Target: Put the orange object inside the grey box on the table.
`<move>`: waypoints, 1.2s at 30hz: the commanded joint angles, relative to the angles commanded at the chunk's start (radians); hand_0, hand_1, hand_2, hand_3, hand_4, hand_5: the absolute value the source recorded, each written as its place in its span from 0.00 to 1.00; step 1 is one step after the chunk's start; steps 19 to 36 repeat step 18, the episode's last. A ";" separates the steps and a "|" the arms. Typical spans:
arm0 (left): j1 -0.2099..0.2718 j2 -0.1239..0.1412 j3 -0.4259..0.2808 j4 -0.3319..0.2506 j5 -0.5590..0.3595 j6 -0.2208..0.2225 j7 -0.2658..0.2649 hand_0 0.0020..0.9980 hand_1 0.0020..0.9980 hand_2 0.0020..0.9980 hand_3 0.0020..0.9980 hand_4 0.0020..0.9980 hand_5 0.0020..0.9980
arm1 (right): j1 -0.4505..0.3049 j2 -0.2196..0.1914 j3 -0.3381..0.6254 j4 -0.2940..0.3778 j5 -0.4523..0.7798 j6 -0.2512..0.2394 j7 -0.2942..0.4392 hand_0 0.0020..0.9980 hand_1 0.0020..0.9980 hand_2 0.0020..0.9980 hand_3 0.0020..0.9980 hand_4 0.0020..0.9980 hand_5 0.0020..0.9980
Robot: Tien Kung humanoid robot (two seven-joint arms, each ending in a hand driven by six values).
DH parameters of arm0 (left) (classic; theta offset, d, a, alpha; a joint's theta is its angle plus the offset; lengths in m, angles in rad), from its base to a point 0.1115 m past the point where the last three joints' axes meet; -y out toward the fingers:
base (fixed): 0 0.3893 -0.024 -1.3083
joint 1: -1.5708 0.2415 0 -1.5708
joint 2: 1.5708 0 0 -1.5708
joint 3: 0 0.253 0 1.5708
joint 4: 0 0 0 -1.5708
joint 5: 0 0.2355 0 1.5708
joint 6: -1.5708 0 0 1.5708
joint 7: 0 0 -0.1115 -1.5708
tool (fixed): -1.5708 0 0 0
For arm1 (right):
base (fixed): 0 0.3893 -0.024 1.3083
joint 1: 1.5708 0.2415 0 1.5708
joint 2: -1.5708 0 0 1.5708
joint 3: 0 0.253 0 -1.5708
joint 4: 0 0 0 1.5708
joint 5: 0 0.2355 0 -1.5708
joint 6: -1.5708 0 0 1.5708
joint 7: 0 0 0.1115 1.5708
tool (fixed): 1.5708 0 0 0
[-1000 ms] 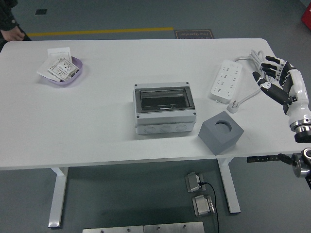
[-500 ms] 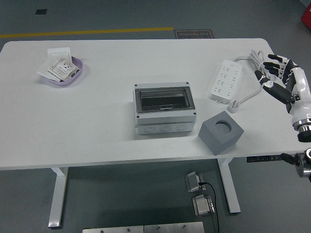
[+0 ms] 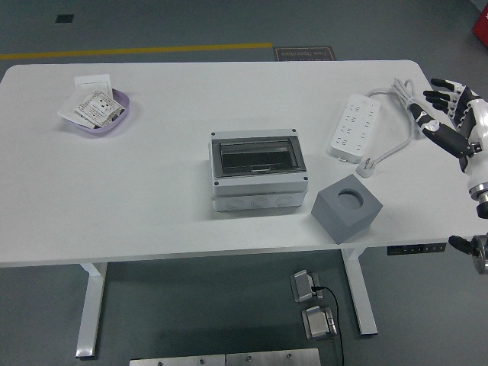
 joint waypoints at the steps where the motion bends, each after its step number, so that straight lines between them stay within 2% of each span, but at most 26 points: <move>1: 0.000 0.001 -0.002 0.000 0.002 0.000 0.000 0.61 0.64 0.59 0.58 0.61 0.14 | 0.001 -0.003 -0.002 0.000 0.004 0.000 0.000 0.81 0.73 0.68 0.74 0.82 0.24; 7: -0.005 0.002 -0.009 0.000 0.010 0.000 0.003 0.61 0.64 0.59 0.58 0.61 0.14 | 0.010 -0.019 -0.013 -0.002 0.022 -0.001 -0.002 0.81 0.73 0.68 0.74 0.82 0.25; 36: -0.004 -0.004 0.009 0.000 -0.009 -0.001 0.000 0.61 0.64 0.59 0.58 0.61 0.14 | 0.009 -0.015 -0.022 -0.003 0.016 -0.006 -0.008 0.81 0.73 0.67 0.74 0.82 0.25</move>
